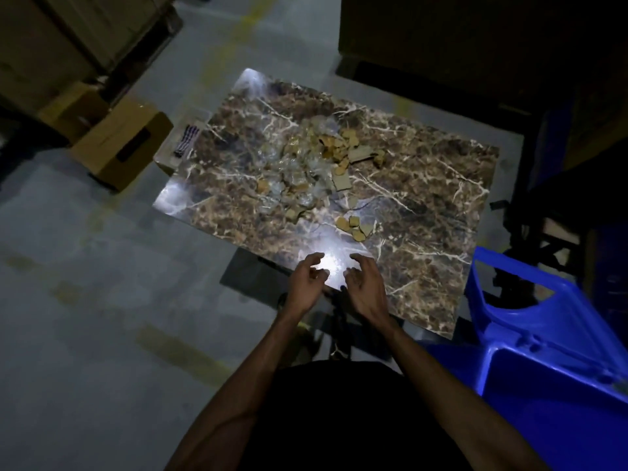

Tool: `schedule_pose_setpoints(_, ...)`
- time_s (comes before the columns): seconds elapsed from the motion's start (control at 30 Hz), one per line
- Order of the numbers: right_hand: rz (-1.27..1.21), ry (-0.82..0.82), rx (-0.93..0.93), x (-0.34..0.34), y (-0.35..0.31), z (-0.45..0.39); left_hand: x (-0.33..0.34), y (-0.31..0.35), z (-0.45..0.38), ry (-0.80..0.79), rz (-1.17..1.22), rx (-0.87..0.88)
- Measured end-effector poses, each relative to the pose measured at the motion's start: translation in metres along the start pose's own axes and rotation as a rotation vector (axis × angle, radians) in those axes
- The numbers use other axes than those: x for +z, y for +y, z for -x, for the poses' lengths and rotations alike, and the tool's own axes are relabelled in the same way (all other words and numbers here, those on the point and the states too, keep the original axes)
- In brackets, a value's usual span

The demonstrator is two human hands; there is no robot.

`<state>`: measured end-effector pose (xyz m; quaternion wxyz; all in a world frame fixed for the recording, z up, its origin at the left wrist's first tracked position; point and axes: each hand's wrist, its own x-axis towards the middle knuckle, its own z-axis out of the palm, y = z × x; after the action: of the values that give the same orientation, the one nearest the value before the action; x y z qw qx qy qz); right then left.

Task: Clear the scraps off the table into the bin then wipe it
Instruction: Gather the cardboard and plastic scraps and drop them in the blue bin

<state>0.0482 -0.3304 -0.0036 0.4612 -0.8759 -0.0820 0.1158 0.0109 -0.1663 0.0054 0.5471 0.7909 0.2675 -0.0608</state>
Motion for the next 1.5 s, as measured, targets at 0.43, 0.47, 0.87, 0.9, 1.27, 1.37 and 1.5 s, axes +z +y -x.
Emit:
schedule_pose_setpoints(0.43, 0.307, 0.139, 0.384, 0.037, 0.008, -0.116, -0.081, 0.003, -0.169, 0.436, -0.241, -0.156)
schedule_pose_setpoints(0.47, 0.315, 0.142, 0.403, 0.041, 0.008, -0.125, -0.086, 0.000, -0.179, 0.383, -0.237, -0.184)
schedule_pose_setpoints(0.87, 0.229, -0.036, 0.181, 0.089, -0.017, -0.180, -0.060, -0.018, -0.200, 0.117, 0.001, 0.066)
schedule_pose_setpoints(0.9, 0.230, -0.028, 0.166, 0.085, -0.016, -0.182, -0.062, -0.017, -0.198, 0.142, 0.013, 0.082)
schedule_pose_setpoints(1.27, -0.168, 0.073, 0.195, 0.094, -0.026, -0.225, -0.045, -0.008, -0.220, 0.372, 0.252, -0.091)
schedule_pose_setpoints(1.37, -0.197, 0.075, 0.216, 0.113, -0.030, -0.228, -0.028, 0.001, -0.219, 0.377, 0.430, -0.120)
schedule_pose_setpoints(1.5, -0.437, 0.157, 0.289, 0.116, -0.037, -0.222, -0.012, 0.018, -0.220, 0.377, 0.599, -0.215)
